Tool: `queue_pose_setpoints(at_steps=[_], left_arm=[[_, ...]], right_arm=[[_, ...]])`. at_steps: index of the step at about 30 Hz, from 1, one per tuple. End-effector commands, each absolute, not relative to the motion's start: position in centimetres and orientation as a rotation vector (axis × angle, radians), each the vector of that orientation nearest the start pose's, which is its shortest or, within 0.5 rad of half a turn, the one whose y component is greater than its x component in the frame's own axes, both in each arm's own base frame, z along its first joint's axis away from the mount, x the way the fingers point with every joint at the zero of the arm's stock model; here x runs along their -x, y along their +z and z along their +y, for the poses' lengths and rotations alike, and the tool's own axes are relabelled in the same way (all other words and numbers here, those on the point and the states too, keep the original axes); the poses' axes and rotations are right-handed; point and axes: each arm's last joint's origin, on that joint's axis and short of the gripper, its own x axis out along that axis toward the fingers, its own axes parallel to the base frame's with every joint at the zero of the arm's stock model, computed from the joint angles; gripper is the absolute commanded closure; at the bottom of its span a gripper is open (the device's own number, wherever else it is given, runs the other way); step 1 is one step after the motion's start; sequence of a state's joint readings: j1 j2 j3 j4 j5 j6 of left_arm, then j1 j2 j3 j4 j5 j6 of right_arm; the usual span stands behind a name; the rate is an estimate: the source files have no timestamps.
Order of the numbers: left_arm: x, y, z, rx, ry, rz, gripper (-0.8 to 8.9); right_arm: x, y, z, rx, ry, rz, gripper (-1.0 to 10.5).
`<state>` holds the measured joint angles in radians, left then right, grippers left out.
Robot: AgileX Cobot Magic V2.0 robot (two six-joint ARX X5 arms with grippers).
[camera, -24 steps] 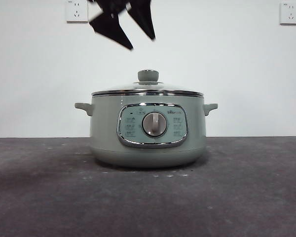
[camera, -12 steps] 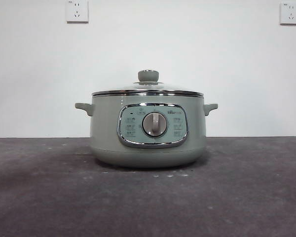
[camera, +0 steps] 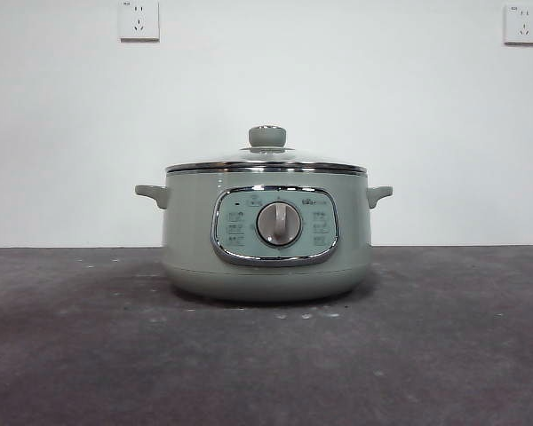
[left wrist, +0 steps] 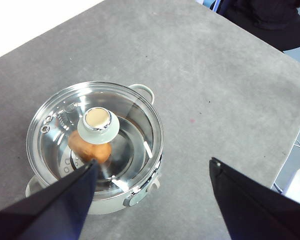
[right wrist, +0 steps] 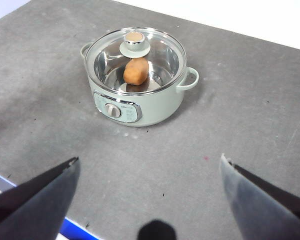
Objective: Pick up the potato,open the lid,put the potato in the pot,close the lid
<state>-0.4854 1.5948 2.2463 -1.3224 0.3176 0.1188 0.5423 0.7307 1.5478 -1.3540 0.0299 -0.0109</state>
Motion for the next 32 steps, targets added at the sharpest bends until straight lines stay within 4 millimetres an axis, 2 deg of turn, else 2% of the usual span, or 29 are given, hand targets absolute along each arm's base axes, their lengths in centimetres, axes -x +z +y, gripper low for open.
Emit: queue_pose_setpoints(at_steps=[1,6,7,12,13,32], left_arm=[[-22.74,50.38,-12.97,-0.151,-0.809,0.646,4.36],[-22.74,50.38,-12.97,-0.151,-0.809,0.646,4.45],[-22.74,50.38,-12.97,-0.151,-0.809,0.646,4.81],[-22.74,50.38,-12.97,-0.151,-0.809,0.646,8.35],[-22.74,50.38,-12.97,-0.151,-0.809,0.645,8.21],[-22.73,50.38,-13.01,-0.152,-0.810,0.645,8.17]], right_arm=[[-2.62,44.63,1.46,0.165,0.495,0.550,4.8],[-2.63,44.63,1.47,0.163,0.494,0.551,4.8],[-2.63,44.63,1.47,0.162,0.494,0.551,5.1],[-2.64,44.63,1.47,0.163,0.494,0.551,9.1],[-2.64,44.63,1.48,0.164,0.494,0.551,9.7],[-2.67,44.63,1.45,0.152,0.478,0.554,9.5]])
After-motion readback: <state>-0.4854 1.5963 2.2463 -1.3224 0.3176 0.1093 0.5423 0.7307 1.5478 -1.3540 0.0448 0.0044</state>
